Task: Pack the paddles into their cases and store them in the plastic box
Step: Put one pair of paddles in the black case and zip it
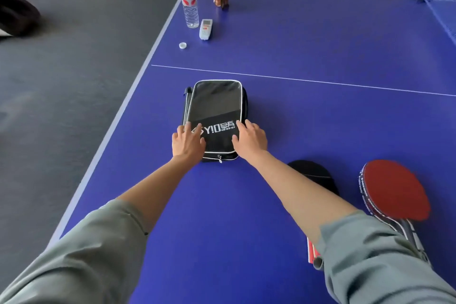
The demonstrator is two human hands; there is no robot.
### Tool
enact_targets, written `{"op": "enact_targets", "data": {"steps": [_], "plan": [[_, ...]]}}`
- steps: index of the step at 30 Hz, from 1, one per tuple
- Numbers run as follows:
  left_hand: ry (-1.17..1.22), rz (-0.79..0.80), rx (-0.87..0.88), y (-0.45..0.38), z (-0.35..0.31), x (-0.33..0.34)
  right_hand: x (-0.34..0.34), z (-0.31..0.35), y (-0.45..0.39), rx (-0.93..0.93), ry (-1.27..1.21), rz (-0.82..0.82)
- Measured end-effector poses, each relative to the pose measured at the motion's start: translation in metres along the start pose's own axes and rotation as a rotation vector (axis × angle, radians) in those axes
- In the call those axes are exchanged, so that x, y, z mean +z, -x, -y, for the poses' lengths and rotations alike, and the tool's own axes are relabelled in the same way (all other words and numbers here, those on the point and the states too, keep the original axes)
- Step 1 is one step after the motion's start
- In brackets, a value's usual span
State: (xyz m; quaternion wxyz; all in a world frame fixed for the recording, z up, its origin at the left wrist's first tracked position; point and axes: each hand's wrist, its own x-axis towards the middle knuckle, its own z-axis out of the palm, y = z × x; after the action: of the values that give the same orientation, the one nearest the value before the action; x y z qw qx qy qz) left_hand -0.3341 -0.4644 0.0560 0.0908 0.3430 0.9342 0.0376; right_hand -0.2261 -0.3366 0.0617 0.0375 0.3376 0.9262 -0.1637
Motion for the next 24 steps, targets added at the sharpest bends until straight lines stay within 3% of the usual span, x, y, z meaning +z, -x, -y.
{"op": "enact_targets", "data": {"steps": [8, 17, 24], "plan": [[0.27, 0.107, -0.03, -0.039, 0.02, 0.015, 0.02, 0.029, -0.03, 0.263, -0.301, 0.003], [0.264, 0.102, 0.039, -0.034, 0.024, 0.015, 0.033, 0.025, -0.027, 0.372, -0.634, -0.225], [0.443, 0.089, 0.017, 0.014, 0.004, -0.012, 0.001, 0.004, 0.024, 0.26, -0.87, -0.442]]}}
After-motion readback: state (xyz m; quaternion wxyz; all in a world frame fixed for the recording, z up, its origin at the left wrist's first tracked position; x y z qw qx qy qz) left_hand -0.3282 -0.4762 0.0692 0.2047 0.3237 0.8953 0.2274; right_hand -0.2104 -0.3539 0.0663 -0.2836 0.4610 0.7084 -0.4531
